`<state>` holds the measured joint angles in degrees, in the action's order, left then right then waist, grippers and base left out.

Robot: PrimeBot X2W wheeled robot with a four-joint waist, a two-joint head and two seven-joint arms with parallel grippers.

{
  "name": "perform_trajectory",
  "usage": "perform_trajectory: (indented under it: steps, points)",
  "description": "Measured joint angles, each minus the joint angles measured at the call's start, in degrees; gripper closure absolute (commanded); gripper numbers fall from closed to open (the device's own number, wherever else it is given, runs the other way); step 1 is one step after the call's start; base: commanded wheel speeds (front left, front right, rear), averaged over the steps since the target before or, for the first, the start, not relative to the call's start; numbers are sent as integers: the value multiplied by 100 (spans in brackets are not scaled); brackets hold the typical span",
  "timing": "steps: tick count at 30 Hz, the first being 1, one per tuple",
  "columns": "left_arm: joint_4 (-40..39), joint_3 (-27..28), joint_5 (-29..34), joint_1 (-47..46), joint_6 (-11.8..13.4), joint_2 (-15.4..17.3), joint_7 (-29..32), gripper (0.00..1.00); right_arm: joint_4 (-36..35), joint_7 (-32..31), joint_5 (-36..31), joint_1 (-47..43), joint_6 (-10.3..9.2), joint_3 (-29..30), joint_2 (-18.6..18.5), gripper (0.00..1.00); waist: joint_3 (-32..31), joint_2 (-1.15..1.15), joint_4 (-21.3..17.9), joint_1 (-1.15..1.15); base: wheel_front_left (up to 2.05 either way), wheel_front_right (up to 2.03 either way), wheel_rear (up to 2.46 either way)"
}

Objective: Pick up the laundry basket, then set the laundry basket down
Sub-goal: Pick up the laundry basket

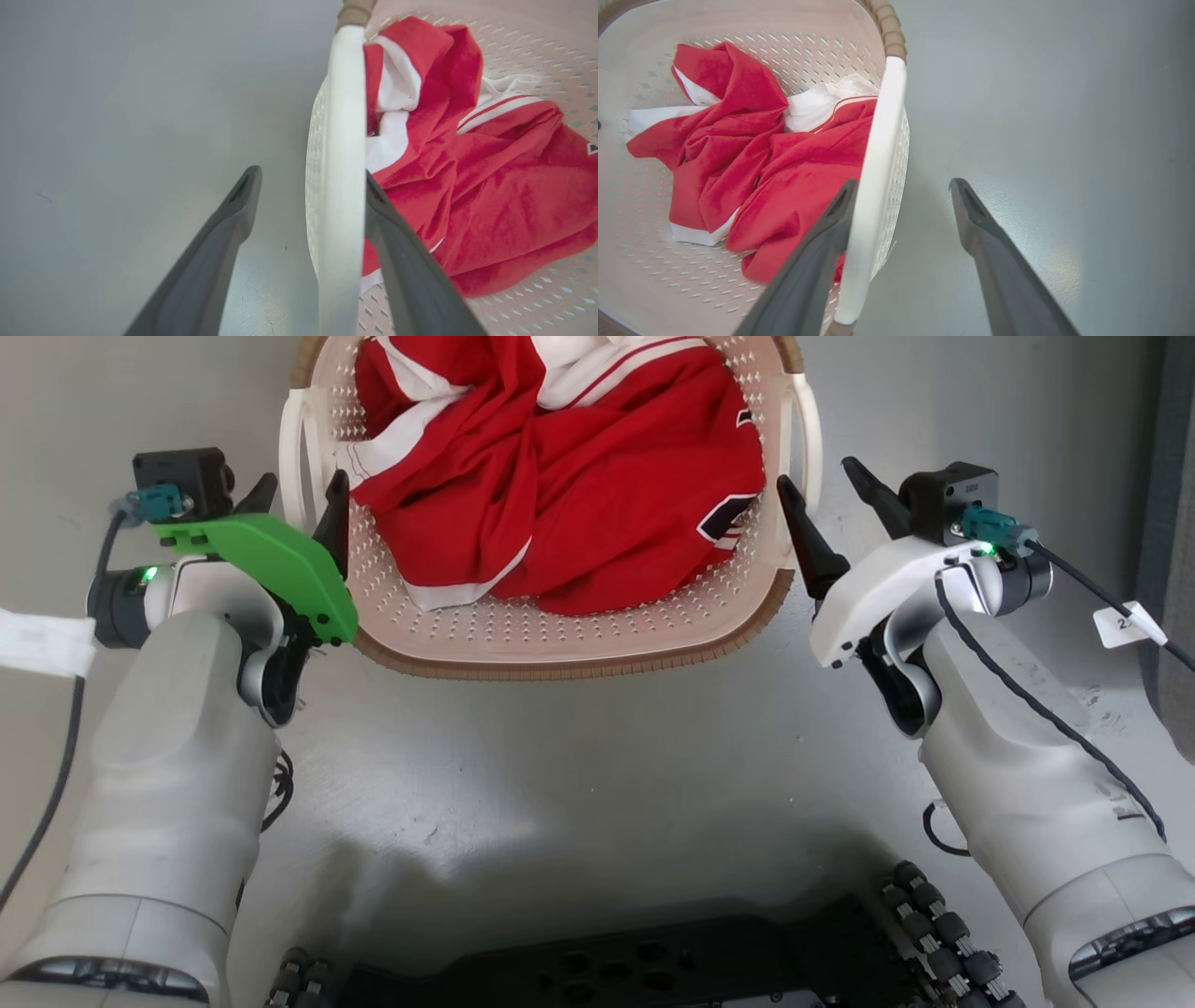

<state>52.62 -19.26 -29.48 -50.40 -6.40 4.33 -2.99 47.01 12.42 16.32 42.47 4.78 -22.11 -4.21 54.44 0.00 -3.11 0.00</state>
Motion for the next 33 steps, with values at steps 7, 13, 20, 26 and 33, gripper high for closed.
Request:
perform_trajectory:
  steps: [7,13,20,26,33]
  points:
    - [385,-27,-143,-158,-49,-41,158,100,267,12,46,180,73,-30,31,100,43,0,14,0,0,0,0]
    - [543,-101,-177,-281,-114,-192,159,100,401,14,136,311,125,-71,136,100,49,0,33,0,0,0,0]
    - [767,-174,-211,-350,-114,-245,143,100,604,22,151,398,175,-96,143,100,-2,0,60,0,0,0,0]
    - [887,-310,-282,-350,-114,-301,94,100,836,23,238,399,178,-111,157,100,-141,0,97,0,0,0,0]
    - [996,-482,-573,-330,-114,-348,256,100,1106,23,372,399,231,-149,160,100,-412,0,121,0,0,0,0]
